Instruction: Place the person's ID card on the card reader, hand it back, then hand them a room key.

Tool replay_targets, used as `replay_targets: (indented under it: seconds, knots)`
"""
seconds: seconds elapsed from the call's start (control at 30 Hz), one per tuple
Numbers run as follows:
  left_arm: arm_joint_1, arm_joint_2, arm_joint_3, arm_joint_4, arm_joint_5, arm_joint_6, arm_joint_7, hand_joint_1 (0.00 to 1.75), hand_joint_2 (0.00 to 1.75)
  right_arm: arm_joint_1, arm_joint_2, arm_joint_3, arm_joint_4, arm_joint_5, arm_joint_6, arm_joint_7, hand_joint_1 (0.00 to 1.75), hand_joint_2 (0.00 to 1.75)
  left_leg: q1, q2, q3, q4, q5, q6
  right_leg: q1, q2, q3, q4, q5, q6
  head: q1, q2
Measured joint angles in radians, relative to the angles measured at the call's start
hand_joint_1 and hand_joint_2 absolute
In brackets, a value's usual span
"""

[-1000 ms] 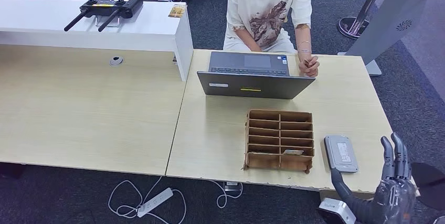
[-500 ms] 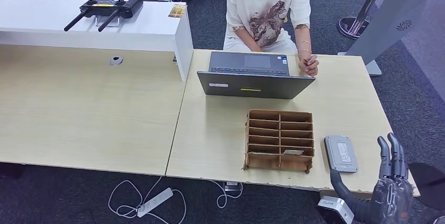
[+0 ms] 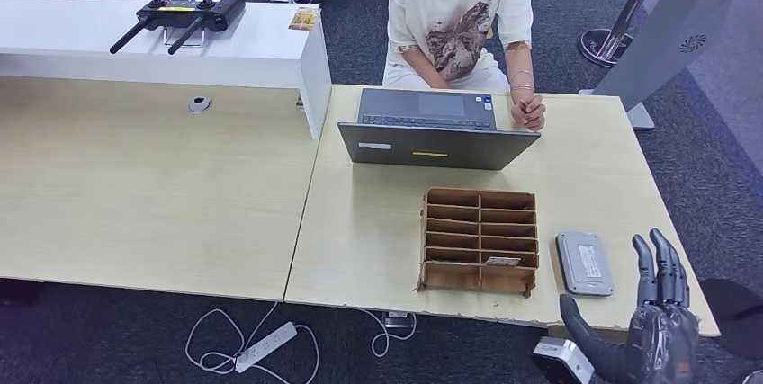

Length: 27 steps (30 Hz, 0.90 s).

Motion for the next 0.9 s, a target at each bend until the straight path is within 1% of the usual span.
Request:
replay_targets:
  seconds: [0.23, 0.5, 0.63, 0.9]
  knots:
    - [0.000, 0.000, 0.000, 0.000, -0.004, -0.001, 0.002, 0.00, 1.75, 0.000, -0.009, 0.029, 0.000, 0.061, 0.020, 0.037, 0.00, 1.75, 0.000, 0.000, 0.000, 0.000, 0.000, 0.000, 0.000, 0.000, 0.000, 0.000, 0.000, 0.000, 0.000, 0.000]
    - [0.000, 0.001, 0.000, 0.000, -0.010, -0.004, 0.004, 0.00, 1.75, -0.003, -0.022, 0.052, 0.000, 0.081, 0.037, 0.059, 0.00, 1.75, 0.000, 0.000, 0.000, 0.000, 0.000, 0.000, 0.000, 0.000, 0.000, 0.000, 0.000, 0.000, 0.000, 0.000]
    - [0.000, 0.001, 0.000, 0.000, -0.010, -0.004, 0.004, 0.00, 1.75, -0.004, -0.036, 0.060, 0.000, 0.087, 0.046, 0.074, 0.00, 1.75, 0.000, 0.000, 0.000, 0.000, 0.000, 0.000, 0.000, 0.000, 0.000, 0.000, 0.000, 0.000, 0.000, 0.000]
    - [0.000, 0.003, 0.000, 0.000, -0.011, -0.009, 0.004, 0.00, 1.75, -0.005, -0.070, 0.076, 0.007, 0.107, 0.098, 0.106, 0.00, 1.75, 0.000, 0.000, 0.000, 0.000, 0.000, 0.000, 0.000, 0.000, 0.000, 0.000, 0.000, 0.000, 0.000, 0.000]
